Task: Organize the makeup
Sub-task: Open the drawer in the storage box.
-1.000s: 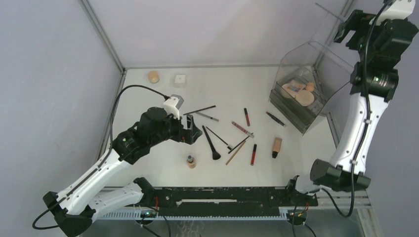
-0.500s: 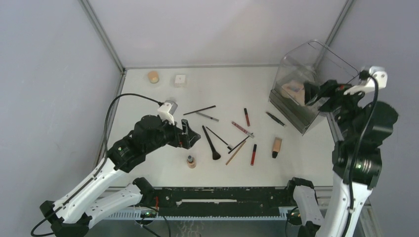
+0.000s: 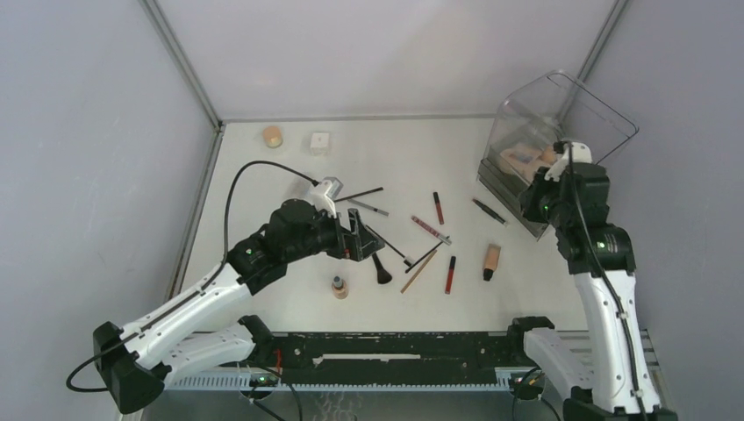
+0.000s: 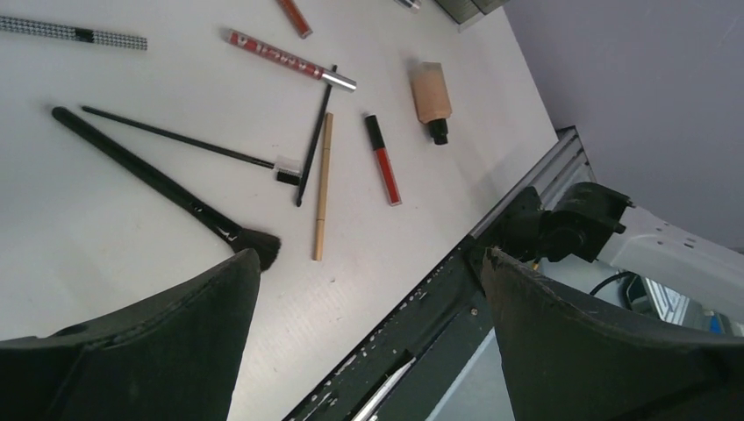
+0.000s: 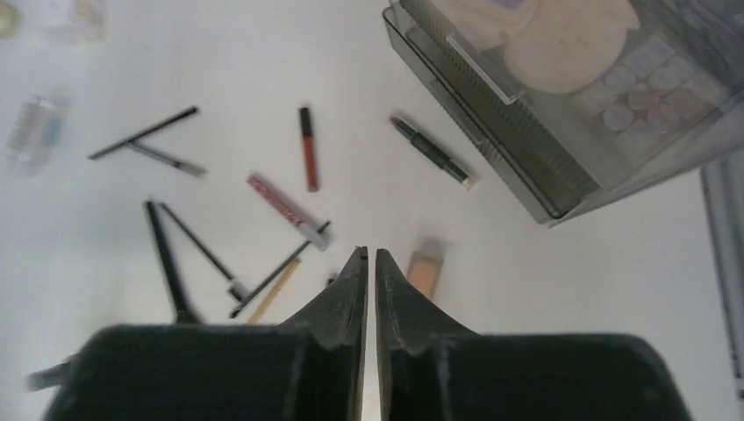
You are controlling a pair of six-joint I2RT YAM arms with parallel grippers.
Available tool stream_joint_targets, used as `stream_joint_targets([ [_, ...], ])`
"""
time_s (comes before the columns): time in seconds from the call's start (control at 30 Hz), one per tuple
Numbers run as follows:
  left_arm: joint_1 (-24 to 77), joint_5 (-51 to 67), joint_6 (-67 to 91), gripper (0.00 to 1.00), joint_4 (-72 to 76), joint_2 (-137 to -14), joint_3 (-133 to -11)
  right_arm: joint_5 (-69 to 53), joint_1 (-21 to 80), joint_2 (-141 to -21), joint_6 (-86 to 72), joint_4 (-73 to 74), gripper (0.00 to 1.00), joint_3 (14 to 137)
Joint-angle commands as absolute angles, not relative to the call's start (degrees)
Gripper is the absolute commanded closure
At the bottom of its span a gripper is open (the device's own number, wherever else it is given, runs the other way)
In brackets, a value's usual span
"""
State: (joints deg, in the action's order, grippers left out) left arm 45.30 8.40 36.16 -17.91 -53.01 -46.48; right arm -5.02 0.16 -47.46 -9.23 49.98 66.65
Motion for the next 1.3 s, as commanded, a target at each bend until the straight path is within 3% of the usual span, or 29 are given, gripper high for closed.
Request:
stream_joint_targets([
  [0.0, 45.7, 10.6, 37.8, 0.00, -12.0, -53.2, -45.5, 11.9, 9.2, -50.5, -5.9, 46.5, 0.80, 64.6],
  [0.07, 45.7, 11.8, 38.2, 0.00, -10.0, -53.0, -44.6, 15.2, 13.7, -53.2, -3.4, 45.2, 0.62, 63.7],
  [0.13, 45.7, 12.0, 39.3, 0.00, -8.4, -53.1, -44.2, 18.2, 16.2, -57.7, -1.4, 45.1, 0.51, 63.7],
  [0.47, 45.7, 12.8, 38.8, 0.00, -9.3, -54.0, -44.8, 31.2, 20.6, -74.9, 6.3, 32.4, 0.27, 60.7],
  [0.63, 45.7, 11.3, 38.8, 0.00, -11.1, -50.9, -42.1, 25.6, 17.3, -79.3, 9.4, 26.4, 0.25, 60.5],
  [1.27, 45.6, 8.5, 35.8, 0.00, -14.4, -47.6, -40.1, 26.6, 11.7, -88.6, 11.3, 19.1, 0.25, 60.0],
])
